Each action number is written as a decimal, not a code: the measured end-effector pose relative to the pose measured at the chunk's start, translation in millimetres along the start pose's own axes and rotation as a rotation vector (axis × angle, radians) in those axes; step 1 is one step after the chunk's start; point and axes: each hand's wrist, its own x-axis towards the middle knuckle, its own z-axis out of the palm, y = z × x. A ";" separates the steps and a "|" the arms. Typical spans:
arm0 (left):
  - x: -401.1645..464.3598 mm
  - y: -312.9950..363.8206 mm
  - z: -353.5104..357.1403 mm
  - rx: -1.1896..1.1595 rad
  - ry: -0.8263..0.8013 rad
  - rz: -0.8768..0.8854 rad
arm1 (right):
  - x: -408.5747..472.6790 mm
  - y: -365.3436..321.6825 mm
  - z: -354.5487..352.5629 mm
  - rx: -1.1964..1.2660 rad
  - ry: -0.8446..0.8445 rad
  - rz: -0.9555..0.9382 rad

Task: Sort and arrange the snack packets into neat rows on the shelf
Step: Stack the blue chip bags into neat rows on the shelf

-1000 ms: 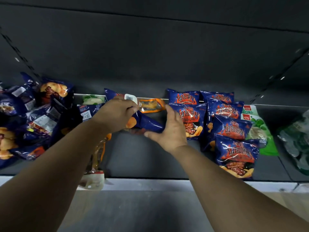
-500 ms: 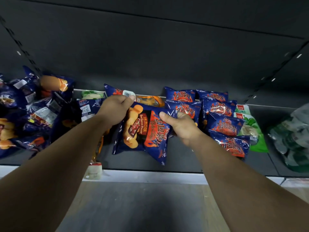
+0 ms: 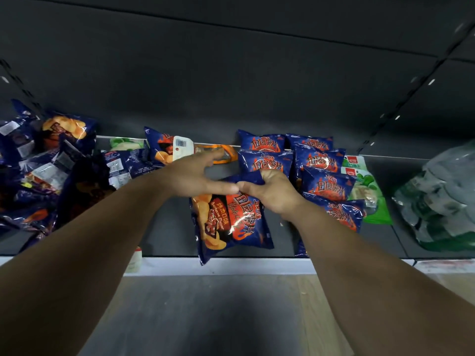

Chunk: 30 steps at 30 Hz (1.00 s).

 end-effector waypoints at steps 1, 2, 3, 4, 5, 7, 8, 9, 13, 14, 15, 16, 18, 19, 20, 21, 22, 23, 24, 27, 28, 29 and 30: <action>-0.6 2.2 0.4 0.032 -0.107 -0.014 | -0.4 -2.8 -0.4 -0.051 -0.028 -0.016; -1.3 1.3 1.2 0.024 -0.230 -0.033 | -0.8 -5.6 -0.7 -0.092 -0.054 -0.029; -1.5 -1.0 2.9 -0.014 -0.352 -0.035 | -1.9 -9.1 -1.2 -0.107 -0.078 -0.041; -0.9 -5.5 5.8 -0.052 -0.447 -0.036 | -2.7 -10.5 -2.4 -0.099 -0.094 -0.047; -0.1 -9.9 9.1 -0.098 -0.503 -0.039 | -3.3 -11.4 -3.5 -0.090 -0.105 -0.048; -0.9 -13.5 18.1 -0.199 -0.487 -0.069 | -4.1 -10.9 -5.1 -0.074 -0.090 -0.040; 0.3 -14.7 22.3 -0.224 -0.424 -0.077 | -3.7 -9.1 -5.2 -0.063 -0.055 -0.048; 2.0 -16.1 25.3 -0.229 -0.338 -0.086 | -2.6 -7.5 -5.7 -0.048 0.017 -0.058; 4.7 -25.8 25.0 -0.400 0.009 -0.125 | -2.5 -8.7 -13.3 0.154 0.380 0.012; 5.1 -27.6 24.6 -0.482 0.067 -0.140 | -3.4 -7.4 -13.8 0.226 0.369 0.045; 5.7 -28.5 25.6 -0.571 0.122 -0.153 | -5.0 -6.5 -11.7 0.280 0.314 0.100; 5.9 -27.4 29.0 -0.662 0.168 -0.163 | -5.1 -3.0 -8.0 0.311 0.248 0.166; 8.0 -24.0 39.8 -0.813 0.225 -0.194 | -4.5 3.1 0.1 0.351 0.165 0.261; 8.9 -22.0 45.2 -0.859 0.241 -0.218 | -4.1 5.0 1.5 0.384 0.154 0.275; 8.8 -19.8 50.5 -0.886 0.249 -0.236 | -3.4 7.4 1.2 0.404 0.149 0.268; 9.7 -20.4 54.8 -0.895 0.257 -0.251 | -3.8 8.6 -0.5 0.405 0.139 0.256; 9.8 -20.3 58.0 -0.900 0.260 -0.265 | -4.6 10.5 -2.1 0.388 0.122 0.251; 9.9 -21.0 60.0 -0.907 0.256 -0.279 | -5.9 12.0 -3.6 0.363 0.106 0.255; 9.7 -20.9 61.7 -0.914 0.241 -0.283 | -7.2 14.2 -4.3 0.337 0.098 0.260; 10.4 -22.8 71.0 -0.928 0.174 -0.314 | -7.0 22.6 -5.5 0.279 0.161 0.268; 11.1 -23.8 75.5 -0.933 0.159 -0.332 | -7.0 25.5 -5.4 0.248 0.188 0.272; 11.7 -25.0 80.2 -0.939 0.145 -0.352 | -7.4 28.5 -5.5 0.203 0.205 0.285; 12.9 -26.6 85.6 -0.948 0.130 -0.376 | -7.3 32.7 -5.3 0.148 0.221 0.306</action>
